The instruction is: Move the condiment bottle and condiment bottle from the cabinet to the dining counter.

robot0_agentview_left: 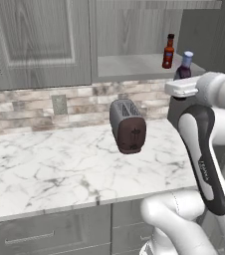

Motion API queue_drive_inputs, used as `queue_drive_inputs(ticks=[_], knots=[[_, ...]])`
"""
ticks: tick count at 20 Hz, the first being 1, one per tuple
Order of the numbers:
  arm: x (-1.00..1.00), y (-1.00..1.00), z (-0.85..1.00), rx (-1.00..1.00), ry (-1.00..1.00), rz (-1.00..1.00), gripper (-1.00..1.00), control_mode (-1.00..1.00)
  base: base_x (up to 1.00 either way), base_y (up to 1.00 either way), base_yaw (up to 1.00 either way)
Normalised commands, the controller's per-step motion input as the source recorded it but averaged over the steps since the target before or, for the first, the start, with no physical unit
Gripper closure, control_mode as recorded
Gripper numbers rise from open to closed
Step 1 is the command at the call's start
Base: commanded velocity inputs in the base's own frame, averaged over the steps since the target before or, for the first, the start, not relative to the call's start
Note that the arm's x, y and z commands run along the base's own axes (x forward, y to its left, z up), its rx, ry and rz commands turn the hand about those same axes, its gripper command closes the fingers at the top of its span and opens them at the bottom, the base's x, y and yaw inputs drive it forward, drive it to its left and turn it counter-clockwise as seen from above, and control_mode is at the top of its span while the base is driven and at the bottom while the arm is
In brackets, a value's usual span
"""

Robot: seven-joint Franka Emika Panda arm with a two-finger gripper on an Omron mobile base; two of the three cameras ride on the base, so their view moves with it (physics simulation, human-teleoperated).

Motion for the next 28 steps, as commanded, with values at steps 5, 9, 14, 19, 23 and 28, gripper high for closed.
queue_drive_inputs(ticks=[5, 9, 14, 19, 23, 28], knots=[[-0.16, 0.01, 0.0, -0.05, 0.0, -0.03, 1.0, -1.0, 0.0, 0.0, 0.0], [0.0, 0.05, 0.0, -0.05, 0.0, 0.0, 1.0, 1.0, 0.0, 0.01, 0.0], [0.0, 0.0, 0.0, 0.0, 0.0, 0.0, 1.0, 1.0, -0.61, 0.08, 0.03], [0.0, 0.0, 0.0, 0.0, 0.0, 0.0, 1.0, 1.0, -0.78, 0.65, 0.34], [0.0, 0.0, 0.0, 0.0, 0.0, 0.0, 1.0, 1.0, -0.44, 1.0, 0.66], [0.0, 0.0, 0.0, 0.0, 0.0, 0.0, 1.0, 1.0, -0.39, 0.9, 0.88]])
